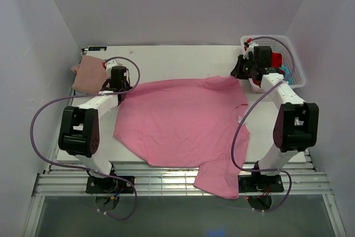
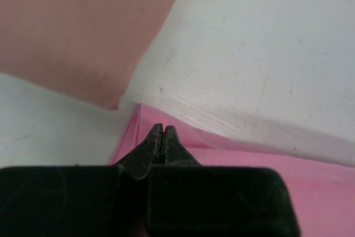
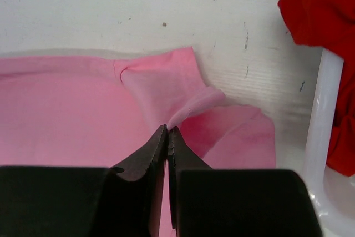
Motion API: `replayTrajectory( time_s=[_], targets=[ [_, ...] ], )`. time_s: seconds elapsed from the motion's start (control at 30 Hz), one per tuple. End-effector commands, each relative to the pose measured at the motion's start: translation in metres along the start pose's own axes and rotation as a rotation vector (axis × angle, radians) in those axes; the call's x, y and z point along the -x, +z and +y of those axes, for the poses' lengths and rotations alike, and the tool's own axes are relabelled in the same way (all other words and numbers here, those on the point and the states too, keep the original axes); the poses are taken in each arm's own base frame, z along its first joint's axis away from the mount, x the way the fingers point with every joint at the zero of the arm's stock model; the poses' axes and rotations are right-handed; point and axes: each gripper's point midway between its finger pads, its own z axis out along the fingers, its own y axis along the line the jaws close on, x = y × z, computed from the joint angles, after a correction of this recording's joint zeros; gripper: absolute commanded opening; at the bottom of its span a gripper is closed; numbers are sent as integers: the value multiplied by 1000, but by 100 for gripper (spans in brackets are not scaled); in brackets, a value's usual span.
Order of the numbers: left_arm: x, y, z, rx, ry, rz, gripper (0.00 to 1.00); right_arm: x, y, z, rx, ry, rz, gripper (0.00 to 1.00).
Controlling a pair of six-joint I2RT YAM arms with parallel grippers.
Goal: Fold and stack the t-shirts
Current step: Fold the flattened tshirt in 1/3 of the way
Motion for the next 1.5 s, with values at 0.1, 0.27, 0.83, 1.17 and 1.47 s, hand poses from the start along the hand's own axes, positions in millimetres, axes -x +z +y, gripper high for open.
replayTrajectory(
  time_s=[0.1,0.27,0.83,1.17,1.47],
  targets=[
    [3,-26,17,38,-26,-4,0,-11,-43,15,-61,-50,-17,8],
    [-9,-28,29,90,-24,28,0,-28,-64,22,-93,-67,0,8],
    [-28,-32,58,224,-4,73,0,-94,-102,26,-237,-79,145,8],
    [-34,-40,64,235,-15,80,0,-106,-124,31,-283,-92,158,8],
    [-55,-46,75,260,8,140,29,-143,-129,22,-339,-90,277,8]
  ],
)
